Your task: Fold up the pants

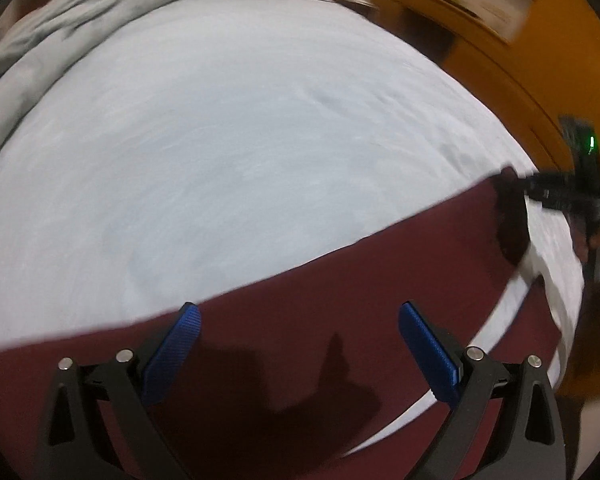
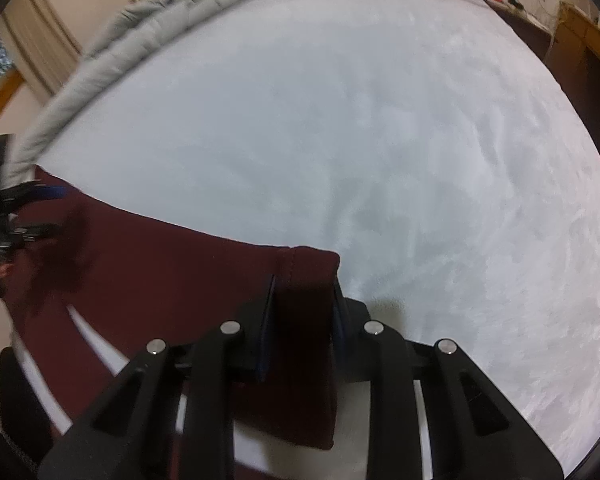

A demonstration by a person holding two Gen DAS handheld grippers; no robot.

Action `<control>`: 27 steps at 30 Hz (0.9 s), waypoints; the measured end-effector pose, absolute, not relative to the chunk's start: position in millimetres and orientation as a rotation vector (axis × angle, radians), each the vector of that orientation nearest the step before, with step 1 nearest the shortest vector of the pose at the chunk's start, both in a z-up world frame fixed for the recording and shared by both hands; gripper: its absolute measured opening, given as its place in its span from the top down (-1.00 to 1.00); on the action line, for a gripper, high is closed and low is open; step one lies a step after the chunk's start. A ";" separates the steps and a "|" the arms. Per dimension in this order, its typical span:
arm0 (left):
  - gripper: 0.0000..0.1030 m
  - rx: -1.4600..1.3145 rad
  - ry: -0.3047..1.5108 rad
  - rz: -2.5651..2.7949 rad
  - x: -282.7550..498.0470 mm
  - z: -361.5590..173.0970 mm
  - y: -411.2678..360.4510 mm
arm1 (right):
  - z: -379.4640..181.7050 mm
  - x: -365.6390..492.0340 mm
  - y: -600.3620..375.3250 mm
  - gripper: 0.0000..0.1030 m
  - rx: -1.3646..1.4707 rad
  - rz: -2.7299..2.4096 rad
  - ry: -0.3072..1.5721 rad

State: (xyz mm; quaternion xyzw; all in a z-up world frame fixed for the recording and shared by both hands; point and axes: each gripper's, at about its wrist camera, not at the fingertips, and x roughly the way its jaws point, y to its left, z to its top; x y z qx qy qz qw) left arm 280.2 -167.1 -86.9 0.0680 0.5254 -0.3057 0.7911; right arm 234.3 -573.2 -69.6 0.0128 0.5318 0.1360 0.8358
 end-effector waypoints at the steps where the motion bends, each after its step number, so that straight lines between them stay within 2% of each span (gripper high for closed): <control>1: -0.93 0.154 1.136 -0.709 283.7 -88.3 -172.5 | -63.5 229.8 -578.1 0.54 0.036 0.308 1.109; 9: -0.93 0.153 1.214 -0.953 305.2 -98.4 -209.1 | -22.5 196.8 -582.3 0.54 0.040 0.410 1.000; 20: -0.90 0.202 1.387 -1.038 319.6 -121.8 -222.7 | -11.0 196.2 -580.2 0.54 0.051 0.441 0.965; 21: -0.68 0.211 1.392 -1.036 318.3 -121.8 -222.0 | -10.3 196.1 -581.3 0.54 0.063 0.439 0.962; 22: -0.19 0.239 1.388 -1.029 315.7 -121.0 -221.0 | -10.1 196.2 -581.9 0.54 0.069 0.436 0.959; 23: 0.12 0.279 1.372 -1.012 312.6 -119.3 -218.8 | -11.0 195.5 -582.1 0.54 0.078 0.432 0.955; 24: 0.57 0.304 1.356 -0.995 310.7 -118.3 -218.3 | -12.1 194.7 -582.2 0.54 0.084 0.431 0.953; 27: 0.77 0.279 1.286 -0.958 304.5 -102.1 -204.5 | -12.4 188.4 -582.7 0.54 0.100 0.417 0.942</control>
